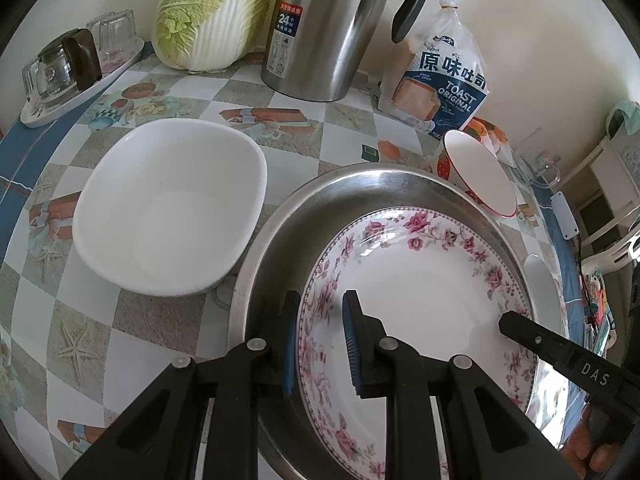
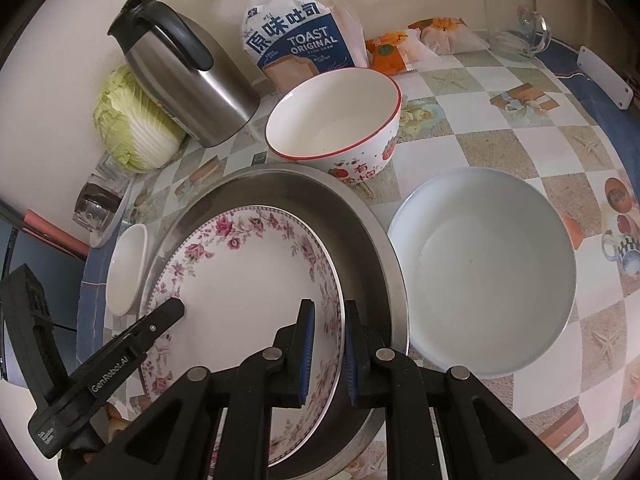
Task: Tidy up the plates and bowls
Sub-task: 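Lower the pink-floral plate into the steel basin with both tools, then open both tools to release the plate rim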
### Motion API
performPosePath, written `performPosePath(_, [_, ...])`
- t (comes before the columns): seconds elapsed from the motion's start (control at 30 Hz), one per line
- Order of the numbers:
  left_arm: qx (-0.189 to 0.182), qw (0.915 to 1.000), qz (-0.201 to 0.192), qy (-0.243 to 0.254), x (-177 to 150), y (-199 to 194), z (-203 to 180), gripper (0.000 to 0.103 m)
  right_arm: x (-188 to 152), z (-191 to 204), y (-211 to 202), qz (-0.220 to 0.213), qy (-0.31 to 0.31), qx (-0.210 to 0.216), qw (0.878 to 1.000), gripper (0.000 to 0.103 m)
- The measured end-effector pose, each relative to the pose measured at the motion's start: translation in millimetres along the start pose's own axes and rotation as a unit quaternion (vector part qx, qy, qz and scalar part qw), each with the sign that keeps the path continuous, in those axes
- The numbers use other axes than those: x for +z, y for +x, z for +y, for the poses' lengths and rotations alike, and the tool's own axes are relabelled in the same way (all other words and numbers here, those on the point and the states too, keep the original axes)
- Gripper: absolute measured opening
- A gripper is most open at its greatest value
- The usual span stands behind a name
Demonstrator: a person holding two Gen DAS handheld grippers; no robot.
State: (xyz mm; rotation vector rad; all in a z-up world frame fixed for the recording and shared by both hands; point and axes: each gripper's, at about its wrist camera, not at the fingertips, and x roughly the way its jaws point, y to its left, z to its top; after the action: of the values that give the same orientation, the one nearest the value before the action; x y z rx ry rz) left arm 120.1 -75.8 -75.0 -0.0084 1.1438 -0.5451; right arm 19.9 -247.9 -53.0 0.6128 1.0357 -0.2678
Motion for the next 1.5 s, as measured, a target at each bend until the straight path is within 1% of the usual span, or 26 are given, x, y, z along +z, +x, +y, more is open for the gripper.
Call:
performPosePath(0.33, [0.016,0.9998,-0.006,0.007,0,0,-1,0.022,-1,1,3,0.0,-0.003,-0.002,1.0,0.015])
performPosePath(0.5, [0.029,0.9992,-0.016,0.022,1,-1,-4,0.022,-1,0,3,-0.001,-0.002,-0.001,1.0,0.016])
performPosePath(0.63, [0.03,0.9991,-0.018,0.025,1,-1,-5,0.022,-2,-1,5,0.0,0.0,-0.003,1.0,0.016])
performPosePath(0.87, [0.035,0.9988,-0.02,0.028,0,-3,-6,0.022,0,-2,-7,-0.019,-0.006,-0.007,1.0,0.017])
performPosePath(1.03, [0.041,0.998,-0.03,0.036,2,-14,-11,0.023,0,1,-13,-0.025,-0.018,-0.016,0.999,0.017])
performPosePath(1.17, [0.039,0.9974,-0.043,0.044,5,-27,-17,0.023,1,7,-26,-0.04,-0.033,-0.024,0.998,0.017])
performPosePath(1.23, [0.041,0.9969,-0.048,0.047,6,-33,-19,0.03,1,9,-33,-0.048,-0.037,-0.029,0.998,0.017])
performPosePath(1.27, [0.042,0.9968,-0.049,0.046,7,-35,-20,0.039,1,10,-35,-0.05,-0.038,-0.032,0.998,0.017])
performPosePath(1.3, [0.044,0.9968,-0.05,0.044,7,-37,-20,0.047,1,10,-37,-0.052,-0.04,-0.038,0.997,0.017])
performPosePath(1.37, [0.046,0.9969,-0.051,0.04,7,-40,-20,0.049,1,9,-40,-0.053,-0.043,-0.047,0.997,0.025])
performPosePath(1.43, [0.048,0.9968,-0.052,0.038,8,-42,-20,0.052,0,8,-41,-0.051,-0.043,-0.052,0.996,0.041])
performPosePath(1.5, [0.055,0.9964,-0.053,0.038,7,-43,-20,0.068,0,8,-41,-0.052,-0.043,-0.052,0.996,0.048])
